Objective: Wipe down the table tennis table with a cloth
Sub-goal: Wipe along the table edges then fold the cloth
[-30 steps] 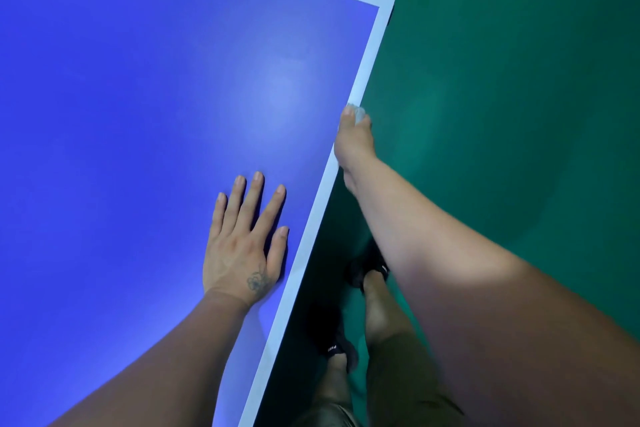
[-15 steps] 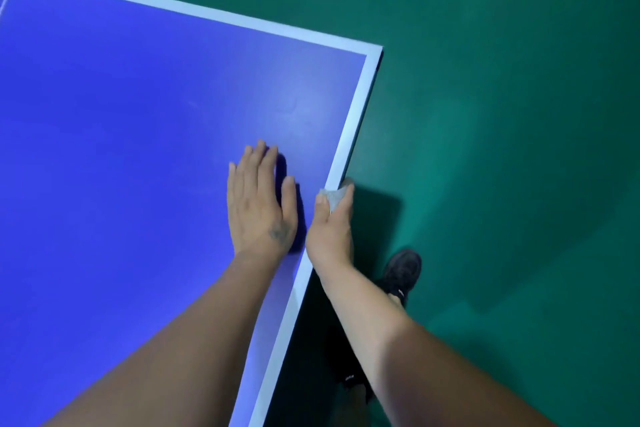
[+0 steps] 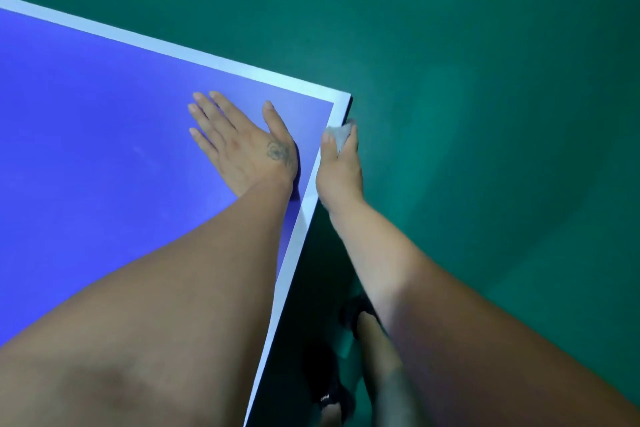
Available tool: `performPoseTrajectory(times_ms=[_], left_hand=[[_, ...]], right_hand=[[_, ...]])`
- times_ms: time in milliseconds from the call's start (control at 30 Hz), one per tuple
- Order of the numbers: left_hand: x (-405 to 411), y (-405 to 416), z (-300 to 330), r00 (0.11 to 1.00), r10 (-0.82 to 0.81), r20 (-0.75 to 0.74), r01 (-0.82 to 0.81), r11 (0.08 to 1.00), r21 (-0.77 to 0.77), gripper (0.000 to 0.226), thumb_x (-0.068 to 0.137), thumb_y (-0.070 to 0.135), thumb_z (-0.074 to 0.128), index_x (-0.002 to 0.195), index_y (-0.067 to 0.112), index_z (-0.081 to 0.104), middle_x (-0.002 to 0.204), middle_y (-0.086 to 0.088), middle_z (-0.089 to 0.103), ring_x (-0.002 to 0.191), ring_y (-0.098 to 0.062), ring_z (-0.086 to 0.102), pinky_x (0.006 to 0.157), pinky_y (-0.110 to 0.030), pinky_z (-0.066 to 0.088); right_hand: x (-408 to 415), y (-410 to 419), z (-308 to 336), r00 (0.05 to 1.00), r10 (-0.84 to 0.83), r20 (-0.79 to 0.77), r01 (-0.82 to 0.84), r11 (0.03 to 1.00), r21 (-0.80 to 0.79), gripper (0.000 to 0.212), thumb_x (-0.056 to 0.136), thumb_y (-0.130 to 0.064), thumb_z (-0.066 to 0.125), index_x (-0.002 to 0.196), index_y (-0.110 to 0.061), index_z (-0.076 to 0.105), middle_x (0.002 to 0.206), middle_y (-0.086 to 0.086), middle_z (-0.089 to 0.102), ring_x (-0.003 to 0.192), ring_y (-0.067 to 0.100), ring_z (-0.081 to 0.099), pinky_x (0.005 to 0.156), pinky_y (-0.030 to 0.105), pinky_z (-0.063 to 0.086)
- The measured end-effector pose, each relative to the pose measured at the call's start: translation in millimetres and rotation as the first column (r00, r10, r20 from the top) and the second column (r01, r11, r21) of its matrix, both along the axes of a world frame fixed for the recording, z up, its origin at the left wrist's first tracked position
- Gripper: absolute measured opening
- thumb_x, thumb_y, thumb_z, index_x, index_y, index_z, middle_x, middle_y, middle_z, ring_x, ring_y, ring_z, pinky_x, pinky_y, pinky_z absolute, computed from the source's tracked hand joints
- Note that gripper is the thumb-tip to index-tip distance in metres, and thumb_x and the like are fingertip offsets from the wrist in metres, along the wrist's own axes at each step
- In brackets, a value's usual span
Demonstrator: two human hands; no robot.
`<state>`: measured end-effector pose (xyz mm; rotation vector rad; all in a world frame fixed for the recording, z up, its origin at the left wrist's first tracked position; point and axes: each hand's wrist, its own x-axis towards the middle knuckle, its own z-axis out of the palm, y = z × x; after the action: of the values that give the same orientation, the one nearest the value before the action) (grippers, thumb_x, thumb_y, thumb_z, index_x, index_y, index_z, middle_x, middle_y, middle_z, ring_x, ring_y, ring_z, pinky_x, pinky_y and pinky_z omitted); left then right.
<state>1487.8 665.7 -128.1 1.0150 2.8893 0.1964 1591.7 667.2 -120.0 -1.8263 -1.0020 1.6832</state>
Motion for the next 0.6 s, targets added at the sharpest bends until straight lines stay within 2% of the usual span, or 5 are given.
performPoseTrajectory(times_ms=[100, 200, 367, 533, 600], left_hand=[[1, -1, 2, 1.000, 0.000, -0.014, 0.000, 1.000, -0.013, 0.082, 0.110, 0.058, 0.017, 0.171, 0.005, 0.007, 0.180, -0.013, 0.001, 0.167, -0.027, -0.003, 0.135, -0.049, 0.000], [0, 3, 4, 1.000, -0.006, -0.010, 0.006, 1.000, -0.028, 0.082, 0.110, 0.058, 0.018, 0.171, 0.004, 0.007, 0.180, -0.013, 0.001, 0.167, -0.026, -0.004, 0.135, -0.049, 0.001], [0, 3, 3, 1.000, 0.002, -0.018, -0.003, 0.999, -0.040, 0.081, 0.111, 0.056, 0.021, 0.170, 0.003, 0.010, 0.180, -0.013, 0.003, 0.167, -0.027, -0.003, 0.135, -0.050, 0.004], [0, 4, 2, 1.000, -0.003, -0.011, 0.002, 0.998, -0.060, 0.081, 0.111, 0.056, 0.023, 0.170, 0.002, 0.009, 0.180, -0.015, 0.002, 0.167, -0.028, -0.004, 0.135, -0.050, 0.003], [0, 5, 1, 1.000, -0.010, -0.012, 0.009, 0.998, -0.059, 0.081, 0.111, 0.055, 0.024, 0.170, 0.002, 0.008, 0.180, -0.015, 0.003, 0.167, -0.029, -0.003, 0.135, -0.050, 0.003]], right_hand=[[1, -45, 3, 1.000, -0.014, -0.026, 0.015, 0.999, 0.041, 0.065, 0.115, -0.031, 0.042, 0.171, -0.025, 0.010, 0.176, -0.005, 0.021, 0.158, 0.012, 0.029, 0.111, 0.010, 0.023], [-1, -70, 5, 0.998, -0.028, -0.062, 0.028, 1.000, 0.000, 0.066, 0.114, -0.031, 0.042, 0.171, -0.031, 0.007, 0.176, -0.017, 0.014, 0.159, -0.001, 0.020, 0.123, 0.015, 0.019], [3, -41, 11, 0.996, -0.020, -0.085, 0.013, 0.997, -0.080, 0.065, 0.114, -0.037, 0.042, 0.170, -0.034, 0.009, 0.173, -0.018, 0.021, 0.148, -0.007, 0.028, 0.108, 0.008, 0.022], [-4, 54, -2, 0.990, -0.118, -0.077, 0.121, 0.992, 0.030, 0.055, 0.116, -0.030, 0.039, 0.167, -0.018, 0.023, 0.170, -0.015, 0.030, 0.140, -0.012, 0.031, 0.118, 0.007, 0.025], [4, 73, -1, 0.999, -0.007, -0.038, 0.008, 0.999, 0.049, 0.045, 0.115, -0.030, 0.039, 0.159, -0.016, 0.036, 0.158, -0.019, 0.046, 0.131, -0.012, 0.041, 0.103, -0.003, 0.029]])
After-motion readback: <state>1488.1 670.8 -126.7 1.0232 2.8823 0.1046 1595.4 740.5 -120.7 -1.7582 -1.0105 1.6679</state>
